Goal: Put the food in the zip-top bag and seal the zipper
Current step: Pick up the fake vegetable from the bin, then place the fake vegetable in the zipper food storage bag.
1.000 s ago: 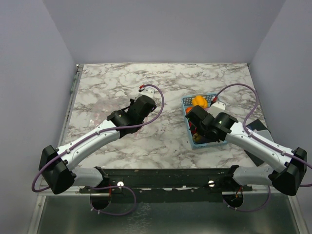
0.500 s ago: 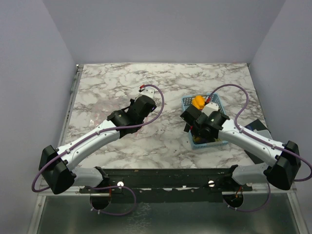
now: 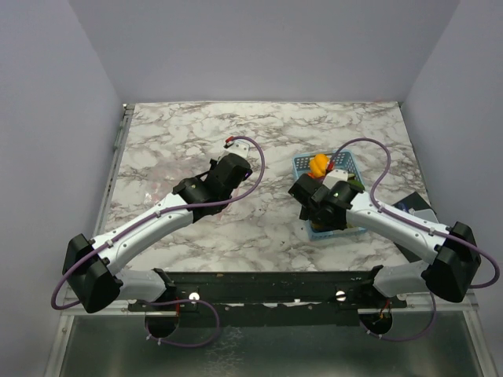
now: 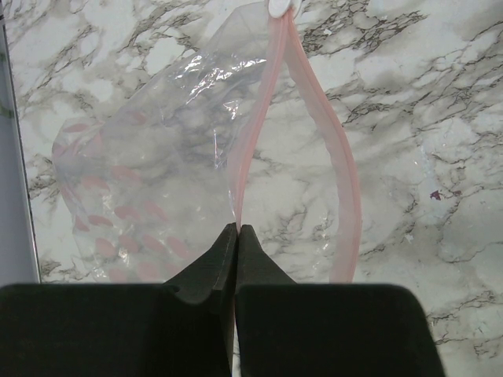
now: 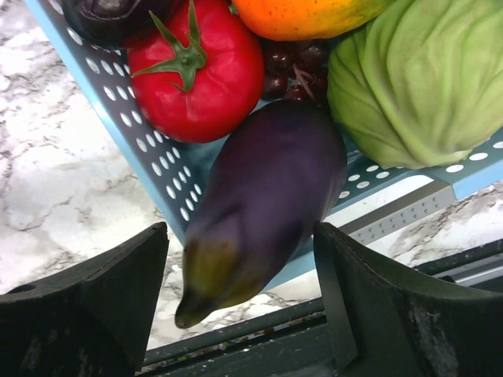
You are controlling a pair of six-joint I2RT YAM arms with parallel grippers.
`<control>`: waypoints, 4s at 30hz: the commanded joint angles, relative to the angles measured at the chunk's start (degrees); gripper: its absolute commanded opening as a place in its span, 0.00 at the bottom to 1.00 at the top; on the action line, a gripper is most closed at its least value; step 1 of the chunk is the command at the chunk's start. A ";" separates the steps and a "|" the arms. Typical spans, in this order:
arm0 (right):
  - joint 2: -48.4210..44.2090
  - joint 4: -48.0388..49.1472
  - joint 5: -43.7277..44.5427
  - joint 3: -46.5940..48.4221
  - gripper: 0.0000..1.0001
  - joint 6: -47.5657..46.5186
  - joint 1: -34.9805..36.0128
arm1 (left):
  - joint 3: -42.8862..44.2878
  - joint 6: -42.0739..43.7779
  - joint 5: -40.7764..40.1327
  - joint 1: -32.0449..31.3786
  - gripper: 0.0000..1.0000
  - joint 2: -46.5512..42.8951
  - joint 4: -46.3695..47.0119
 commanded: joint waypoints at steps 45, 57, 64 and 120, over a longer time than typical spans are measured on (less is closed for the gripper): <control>-9.48 1.52 -7.14 13.12 0.01 -23.64 0.09 | -0.47 0.26 2.19 0.64 0.00 -0.16 0.47; -13.88 21.65 -22.28 11.40 0.01 -32.27 0.09 | -0.38 -0.28 4.50 0.78 0.00 -1.57 0.54; -13.47 30.87 -27.70 8.92 0.01 -33.91 0.09 | -0.12 -0.03 6.00 1.14 0.00 -3.06 0.53; 14.92 80.89 -25.24 -0.51 0.01 -25.52 0.73 | 1.71 -3.52 26.53 8.90 0.00 -8.21 3.43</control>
